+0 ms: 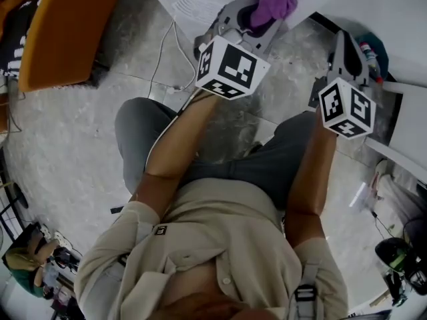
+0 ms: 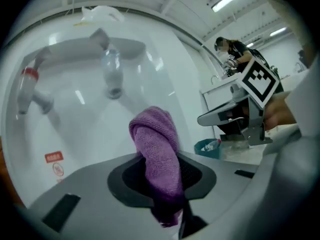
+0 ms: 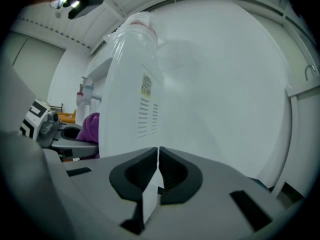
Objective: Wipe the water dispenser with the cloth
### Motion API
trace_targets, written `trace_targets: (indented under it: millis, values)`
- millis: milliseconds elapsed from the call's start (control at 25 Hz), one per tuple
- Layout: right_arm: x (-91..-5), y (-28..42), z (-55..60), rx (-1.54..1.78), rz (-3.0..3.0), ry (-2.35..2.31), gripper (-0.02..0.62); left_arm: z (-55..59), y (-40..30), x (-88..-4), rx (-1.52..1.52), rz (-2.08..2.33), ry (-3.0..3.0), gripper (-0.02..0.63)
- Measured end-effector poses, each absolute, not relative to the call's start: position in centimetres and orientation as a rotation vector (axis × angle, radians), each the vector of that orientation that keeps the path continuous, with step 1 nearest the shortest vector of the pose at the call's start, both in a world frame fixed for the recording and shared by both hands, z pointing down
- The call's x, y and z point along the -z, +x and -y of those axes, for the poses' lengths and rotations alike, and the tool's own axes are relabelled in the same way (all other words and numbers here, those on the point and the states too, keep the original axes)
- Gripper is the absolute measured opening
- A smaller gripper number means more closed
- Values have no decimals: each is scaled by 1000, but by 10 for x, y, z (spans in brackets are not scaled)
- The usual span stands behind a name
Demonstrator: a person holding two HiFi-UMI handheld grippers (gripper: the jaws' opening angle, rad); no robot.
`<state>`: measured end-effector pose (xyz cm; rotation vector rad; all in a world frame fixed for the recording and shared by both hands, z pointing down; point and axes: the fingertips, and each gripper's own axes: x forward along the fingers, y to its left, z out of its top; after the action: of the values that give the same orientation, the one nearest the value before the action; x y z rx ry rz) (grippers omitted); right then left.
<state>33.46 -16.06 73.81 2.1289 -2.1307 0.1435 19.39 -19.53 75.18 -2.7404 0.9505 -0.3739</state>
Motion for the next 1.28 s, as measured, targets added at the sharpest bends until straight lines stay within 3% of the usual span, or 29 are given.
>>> trace_targets:
  millis: [200,400,520,720,1280]
  values:
    - [-770,344,167,-180,2055,2134,26,218,142,-757,419,-1103,-2707,122]
    - [-810,330,181,-213,2019,2053,26,249,7,-745,372,-1566,-2516,123]
    - [-820,319,189,-231,2029,2024,26,248,-31,-742,345,-1674,-2463,130]
    - [-822,302,196,-232,2053,2013,26,241,-29,-791,395,-1698,-2478,126]
    - [-819,302,183,-221,2031,2001,28,179,34,-839,-142,-1773,-2755,126]
